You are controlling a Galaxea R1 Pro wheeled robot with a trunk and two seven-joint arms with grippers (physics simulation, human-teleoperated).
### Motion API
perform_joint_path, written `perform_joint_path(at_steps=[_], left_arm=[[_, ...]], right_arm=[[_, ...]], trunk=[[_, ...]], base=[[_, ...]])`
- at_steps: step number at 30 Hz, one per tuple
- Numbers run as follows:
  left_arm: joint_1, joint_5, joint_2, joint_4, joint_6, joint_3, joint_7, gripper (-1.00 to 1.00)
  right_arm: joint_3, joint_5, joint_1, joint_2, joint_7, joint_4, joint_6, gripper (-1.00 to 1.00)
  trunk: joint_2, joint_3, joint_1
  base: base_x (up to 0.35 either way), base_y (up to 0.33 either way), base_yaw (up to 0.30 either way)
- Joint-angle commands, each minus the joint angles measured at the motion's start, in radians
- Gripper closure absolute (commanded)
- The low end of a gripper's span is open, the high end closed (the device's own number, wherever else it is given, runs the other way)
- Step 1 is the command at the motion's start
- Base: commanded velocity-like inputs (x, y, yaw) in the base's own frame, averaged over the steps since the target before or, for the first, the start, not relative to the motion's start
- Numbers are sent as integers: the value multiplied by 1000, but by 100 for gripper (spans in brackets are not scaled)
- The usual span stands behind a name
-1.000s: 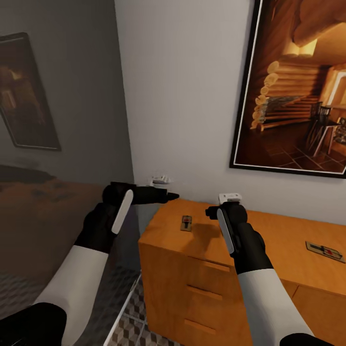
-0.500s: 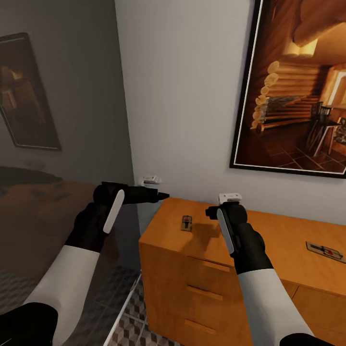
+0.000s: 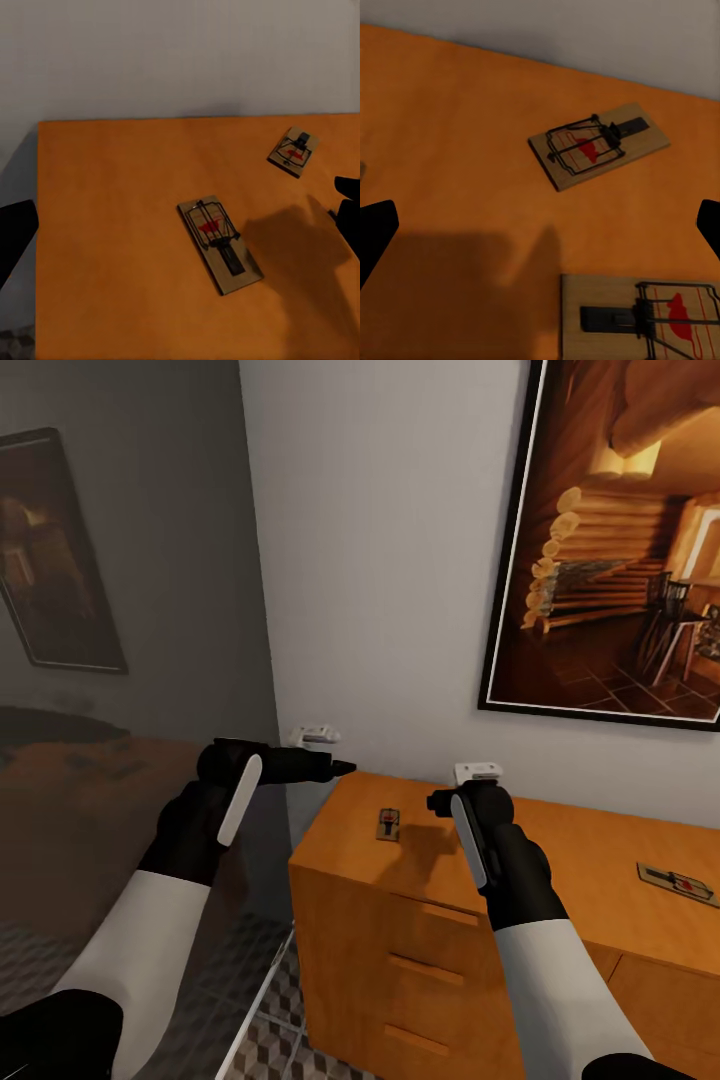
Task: Take the four mousetraps from the cabinet in the bathroom and place them on the bathroom floor. Make sure all four end up on the same floor surface, and ensure that at least two of them are either under or directly next to the same bathroom sink.
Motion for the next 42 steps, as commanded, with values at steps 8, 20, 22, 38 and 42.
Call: perform_joint_path(at_steps=[8, 20, 22, 38, 42], left_arm=[[-1, 4, 0, 2, 6, 0, 3, -100], [-1, 0, 6, 11, 7, 1, 4, -100], [-1, 2, 7, 12, 7, 2, 4, -100], [-1, 4, 12, 22, 7, 13, 3, -100], [-1, 1, 6, 45, 7, 13, 3, -100]], right_arm=[[0, -9, -1, -1, 9, 1, 5, -100], [0, -13, -1, -1, 16, 2, 5, -100], [0, -12, -1, -1, 16, 1, 5, -100], [9, 8, 5, -1, 21, -36, 5, -100], [9, 7, 5, 0, 21, -36, 5, -100]], trunk=[[-1, -1, 0], [-1, -1, 0], [-1, -1, 0], [-1, -1, 0], [-1, -1, 0]], base=[[0, 0, 0], [0, 0, 0], [0, 0, 0], [0, 0, 0], [0, 0, 0]])
